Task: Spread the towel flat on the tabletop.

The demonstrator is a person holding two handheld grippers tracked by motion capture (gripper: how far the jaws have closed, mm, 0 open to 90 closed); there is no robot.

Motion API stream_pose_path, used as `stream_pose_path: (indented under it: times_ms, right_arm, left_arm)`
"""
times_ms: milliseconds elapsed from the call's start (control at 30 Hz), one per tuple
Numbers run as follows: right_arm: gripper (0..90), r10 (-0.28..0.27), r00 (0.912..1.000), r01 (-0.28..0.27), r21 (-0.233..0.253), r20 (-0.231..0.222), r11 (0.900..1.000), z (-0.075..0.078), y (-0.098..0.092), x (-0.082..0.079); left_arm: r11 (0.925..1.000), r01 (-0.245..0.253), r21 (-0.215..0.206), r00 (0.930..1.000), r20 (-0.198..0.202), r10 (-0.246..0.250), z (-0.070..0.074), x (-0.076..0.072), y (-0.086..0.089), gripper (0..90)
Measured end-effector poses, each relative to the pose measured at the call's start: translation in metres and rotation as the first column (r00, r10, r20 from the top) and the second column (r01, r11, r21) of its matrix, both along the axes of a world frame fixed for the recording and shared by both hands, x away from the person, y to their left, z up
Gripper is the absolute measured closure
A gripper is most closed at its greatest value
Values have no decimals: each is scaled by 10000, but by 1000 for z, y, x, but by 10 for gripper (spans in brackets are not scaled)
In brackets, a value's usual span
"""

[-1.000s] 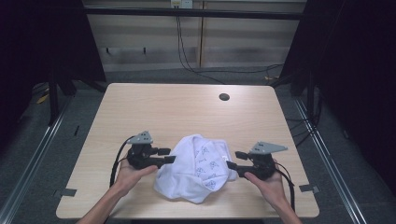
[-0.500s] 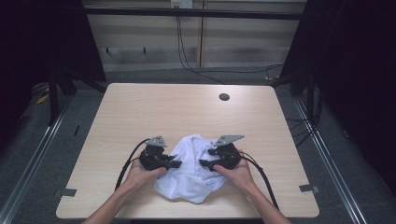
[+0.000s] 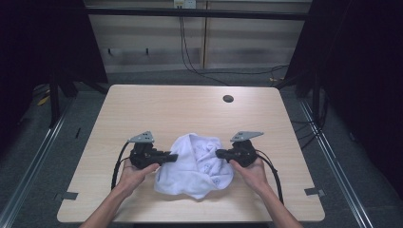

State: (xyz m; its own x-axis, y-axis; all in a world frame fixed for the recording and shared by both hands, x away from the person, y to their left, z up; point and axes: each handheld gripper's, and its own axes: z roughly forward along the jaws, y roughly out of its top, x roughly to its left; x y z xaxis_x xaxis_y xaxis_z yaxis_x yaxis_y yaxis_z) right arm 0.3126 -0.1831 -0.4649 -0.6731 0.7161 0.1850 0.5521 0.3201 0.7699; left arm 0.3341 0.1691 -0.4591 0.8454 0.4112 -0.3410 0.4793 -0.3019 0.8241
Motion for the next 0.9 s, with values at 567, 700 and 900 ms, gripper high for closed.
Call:
stream_pose_path:
  times_ms: [567, 700, 900]
  right_arm:
    - [874, -2713, 9538, 2534, 1394, 1292, 9573, 63, -82, 7]
    - [875, -2757, 9457, 2509, 1525, 1723, 9559, 94, -77, 23]
    - [877, -3117, 9210, 2779, 1666, 2337, 9460, 151, -75, 60]
  left_arm:
    - [9564, -2248, -1863, 9637, 1024, 2464, 56, 10, 61, 828]
    - [9428, -2674, -1992, 9427, 1486, 2988, 79, 22, 62, 829]
    - [9087, -3455, -2344, 8961, 2050, 3936, 127, 50, 76, 834]
